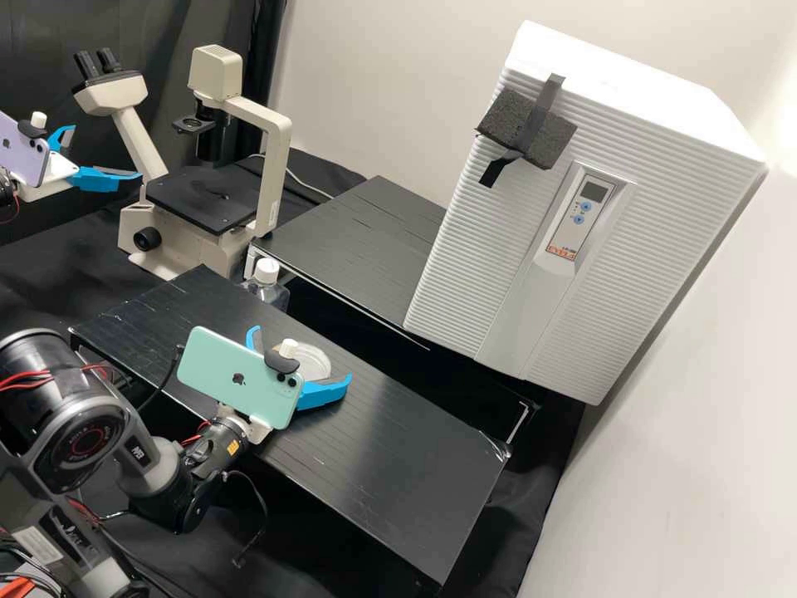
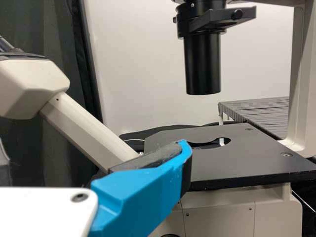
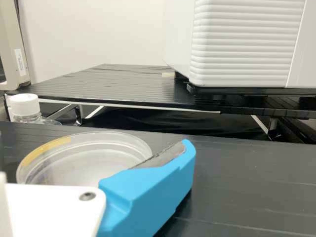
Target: Open the petri dish lid.
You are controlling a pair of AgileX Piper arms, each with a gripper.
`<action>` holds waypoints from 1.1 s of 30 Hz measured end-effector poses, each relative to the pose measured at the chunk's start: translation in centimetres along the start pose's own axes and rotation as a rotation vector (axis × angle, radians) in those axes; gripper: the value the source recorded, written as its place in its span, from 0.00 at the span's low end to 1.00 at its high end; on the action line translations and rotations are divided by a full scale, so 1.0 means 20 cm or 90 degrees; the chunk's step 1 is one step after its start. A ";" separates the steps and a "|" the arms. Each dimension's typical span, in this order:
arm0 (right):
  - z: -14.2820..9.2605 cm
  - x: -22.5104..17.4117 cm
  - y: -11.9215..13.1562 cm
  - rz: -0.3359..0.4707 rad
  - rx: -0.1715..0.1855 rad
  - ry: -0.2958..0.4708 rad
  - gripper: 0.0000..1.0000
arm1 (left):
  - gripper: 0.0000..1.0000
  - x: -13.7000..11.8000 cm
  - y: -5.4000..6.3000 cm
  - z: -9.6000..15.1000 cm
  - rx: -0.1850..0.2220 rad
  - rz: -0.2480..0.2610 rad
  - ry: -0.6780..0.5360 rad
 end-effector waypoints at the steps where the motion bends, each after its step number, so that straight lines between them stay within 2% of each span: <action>1: 0.00 0.00 0.00 0.000 0.000 0.000 0.00 | 1.00 0.00 0.00 0.00 0.000 0.000 0.000; 33: 0.01 0.00 0.00 -0.002 0.008 -0.003 0.00 | 1.00 0.00 0.00 0.00 0.000 0.000 0.000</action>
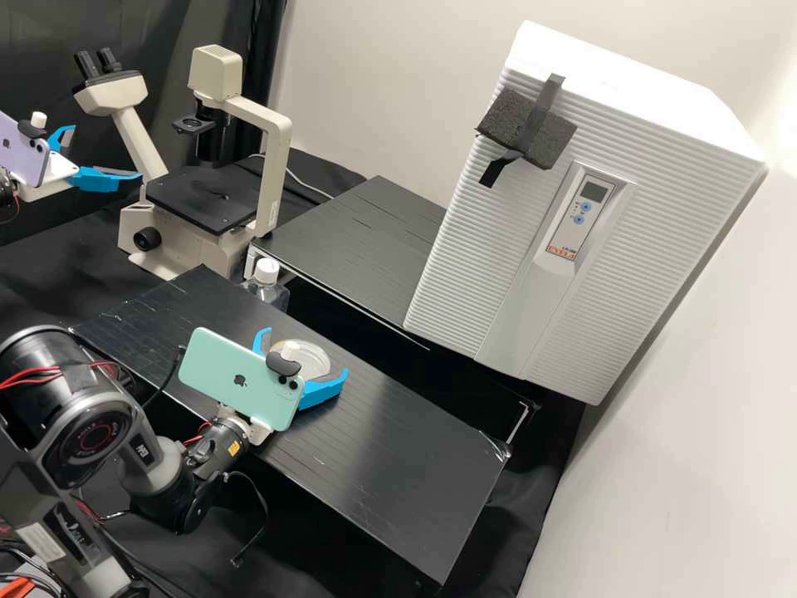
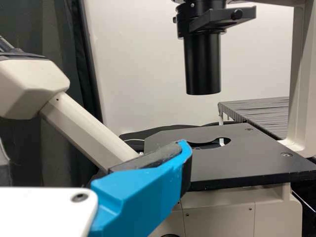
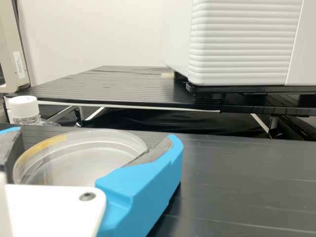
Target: Open the petri dish lid.
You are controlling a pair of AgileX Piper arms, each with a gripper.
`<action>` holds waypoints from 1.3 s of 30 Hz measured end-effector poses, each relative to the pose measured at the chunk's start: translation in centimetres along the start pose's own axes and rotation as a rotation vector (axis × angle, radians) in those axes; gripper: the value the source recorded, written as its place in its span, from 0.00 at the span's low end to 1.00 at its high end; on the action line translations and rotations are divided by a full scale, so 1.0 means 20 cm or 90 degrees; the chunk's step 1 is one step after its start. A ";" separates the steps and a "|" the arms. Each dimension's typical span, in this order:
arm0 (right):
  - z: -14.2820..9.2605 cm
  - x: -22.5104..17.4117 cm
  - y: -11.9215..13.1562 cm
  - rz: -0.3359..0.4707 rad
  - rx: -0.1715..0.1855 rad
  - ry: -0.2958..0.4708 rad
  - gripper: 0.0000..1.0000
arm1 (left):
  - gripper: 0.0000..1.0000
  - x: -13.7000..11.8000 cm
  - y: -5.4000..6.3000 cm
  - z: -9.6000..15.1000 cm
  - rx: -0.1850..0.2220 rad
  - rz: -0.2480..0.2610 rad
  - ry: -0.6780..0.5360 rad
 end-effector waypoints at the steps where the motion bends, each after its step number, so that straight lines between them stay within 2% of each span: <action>1: 0.00 0.00 0.00 0.000 0.002 0.001 0.00 | 1.00 0.00 0.00 0.00 0.000 0.000 0.000; 5: 0.00 -0.01 0.02 0.002 0.016 0.002 0.00 | 1.00 0.00 0.00 0.00 0.000 0.000 0.000; 14: 0.00 -0.06 0.10 0.041 0.044 0.007 0.00 | 1.00 0.00 0.00 0.00 0.000 0.000 0.000; 21: 0.04 -0.08 0.14 0.072 0.053 -0.022 0.00 | 1.00 0.00 0.00 0.00 0.000 0.000 0.000; 24: 0.08 -0.10 0.17 0.096 0.064 -0.047 0.00 | 1.00 0.00 0.00 0.00 0.000 0.000 0.000; 28: 0.16 -0.13 0.22 0.132 0.096 -0.097 0.00 | 1.00 0.00 0.00 0.00 0.000 0.000 0.000; 31: 0.21 -0.15 0.24 0.154 0.111 -0.123 0.00 | 1.00 0.00 0.00 0.00 0.000 0.000 0.000; 39: 0.29 -0.14 0.27 0.159 0.130 -0.134 0.00 | 1.00 0.00 0.00 0.00 0.000 0.000 0.000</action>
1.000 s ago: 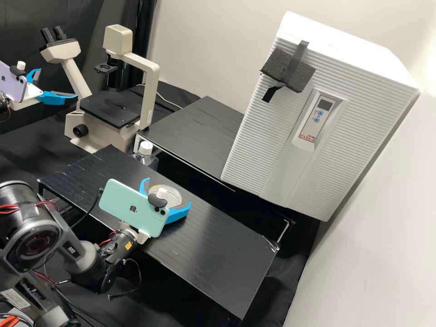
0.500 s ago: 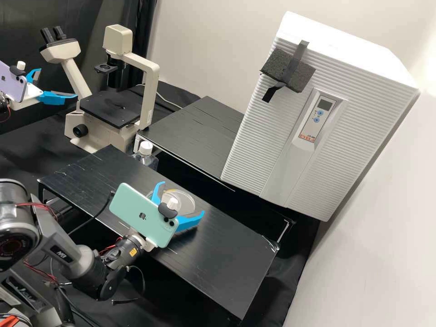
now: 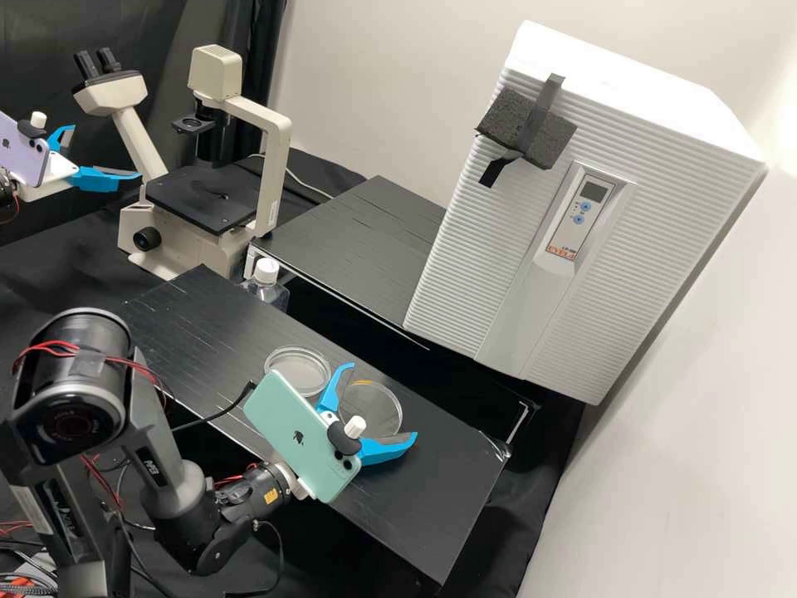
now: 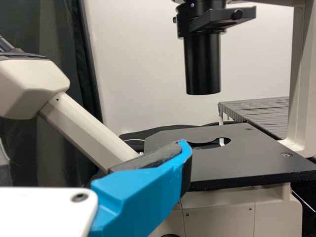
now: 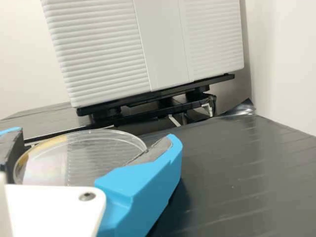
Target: Open the petri dish lid.
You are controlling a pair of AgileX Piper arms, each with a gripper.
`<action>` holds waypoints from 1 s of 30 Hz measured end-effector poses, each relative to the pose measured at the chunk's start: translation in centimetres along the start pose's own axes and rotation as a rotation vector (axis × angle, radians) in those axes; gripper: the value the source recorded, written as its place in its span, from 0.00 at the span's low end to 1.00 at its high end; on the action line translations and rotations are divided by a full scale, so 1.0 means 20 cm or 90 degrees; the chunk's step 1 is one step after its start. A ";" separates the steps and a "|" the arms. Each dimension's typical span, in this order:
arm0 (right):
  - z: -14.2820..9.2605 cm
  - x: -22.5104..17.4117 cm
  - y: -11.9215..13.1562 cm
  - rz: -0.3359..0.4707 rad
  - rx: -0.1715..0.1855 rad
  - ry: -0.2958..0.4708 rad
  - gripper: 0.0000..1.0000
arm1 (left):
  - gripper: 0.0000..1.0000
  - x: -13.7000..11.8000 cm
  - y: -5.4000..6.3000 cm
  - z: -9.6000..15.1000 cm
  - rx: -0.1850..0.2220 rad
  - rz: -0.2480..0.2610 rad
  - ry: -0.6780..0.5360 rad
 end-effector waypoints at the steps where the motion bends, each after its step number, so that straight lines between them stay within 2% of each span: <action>1: 0.00 0.00 0.00 -0.001 0.002 0.003 0.00 | 1.00 0.00 0.00 0.00 0.000 0.000 0.000; 3: 0.01 0.01 0.00 -0.006 0.003 0.000 0.00 | 1.00 0.00 0.00 0.00 0.000 0.000 0.000; 9: 0.04 0.03 0.02 -0.015 -0.025 -0.007 0.00 | 1.00 0.00 0.00 0.00 0.000 0.000 0.000; 14: 0.06 0.02 0.04 -0.023 -0.038 -0.006 0.00 | 1.00 0.00 0.00 0.00 0.000 0.000 0.000; 22: 0.03 0.00 0.09 0.032 -0.049 -0.010 0.00 | 1.00 0.00 0.00 0.00 0.000 0.000 0.000; 30: -0.01 -0.03 0.09 0.048 -0.067 -0.017 0.00 | 1.00 0.00 0.00 0.00 0.000 0.000 0.000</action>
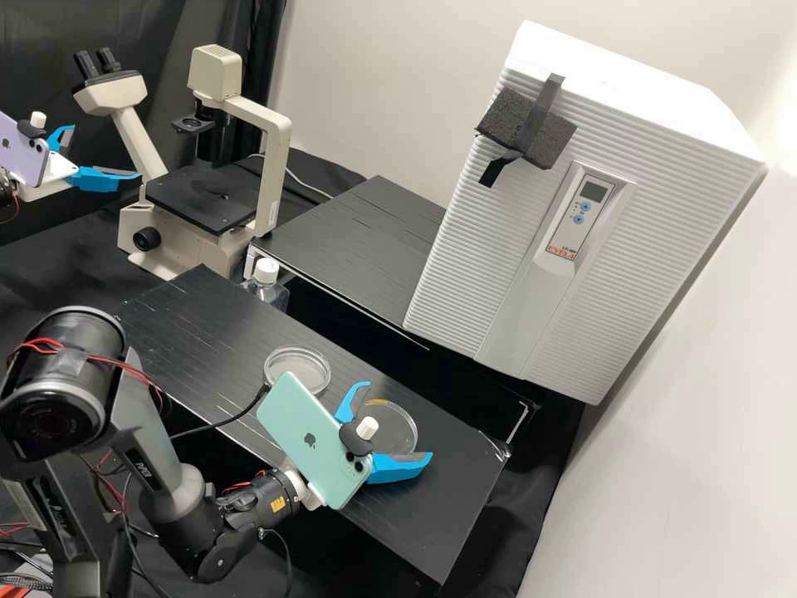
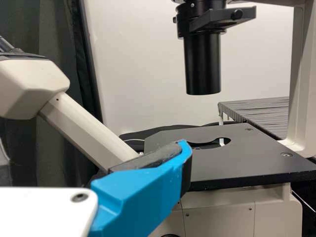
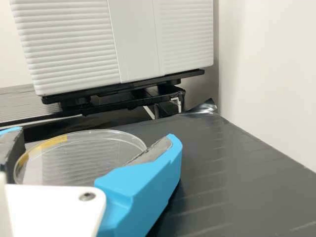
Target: Open the petri dish lid.
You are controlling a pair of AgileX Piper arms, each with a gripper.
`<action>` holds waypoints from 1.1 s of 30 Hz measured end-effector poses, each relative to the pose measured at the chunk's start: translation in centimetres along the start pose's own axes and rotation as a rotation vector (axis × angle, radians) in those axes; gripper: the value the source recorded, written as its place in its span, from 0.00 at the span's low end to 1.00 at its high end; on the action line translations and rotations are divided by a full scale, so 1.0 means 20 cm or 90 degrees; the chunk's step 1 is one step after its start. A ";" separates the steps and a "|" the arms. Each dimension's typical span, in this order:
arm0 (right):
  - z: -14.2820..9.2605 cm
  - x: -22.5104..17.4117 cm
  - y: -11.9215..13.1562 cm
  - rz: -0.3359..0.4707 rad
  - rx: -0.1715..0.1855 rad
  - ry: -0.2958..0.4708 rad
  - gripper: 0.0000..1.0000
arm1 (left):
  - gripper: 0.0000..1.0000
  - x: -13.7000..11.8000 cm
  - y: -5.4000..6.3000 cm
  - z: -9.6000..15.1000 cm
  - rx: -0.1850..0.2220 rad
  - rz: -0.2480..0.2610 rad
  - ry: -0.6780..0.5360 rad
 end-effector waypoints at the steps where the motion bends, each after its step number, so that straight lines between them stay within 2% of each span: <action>1: -0.01 0.00 0.00 0.000 -0.002 0.002 0.00 | 1.00 0.00 0.00 0.00 0.000 0.000 0.000; 5: -0.03 -0.01 0.00 0.008 -0.011 0.011 0.00 | 1.00 0.00 0.00 0.00 0.000 0.000 0.000; 16: -0.07 -0.03 0.02 0.035 -0.060 0.023 0.00 | 1.00 0.00 0.00 0.00 0.000 0.000 0.000; 29: -0.06 -0.04 0.01 0.031 -0.077 0.018 0.00 | 1.00 0.00 0.00 0.00 0.000 0.000 0.000; 33: -0.06 -0.04 0.01 0.029 -0.075 0.016 0.00 | 1.00 0.00 0.00 0.00 0.000 0.000 0.000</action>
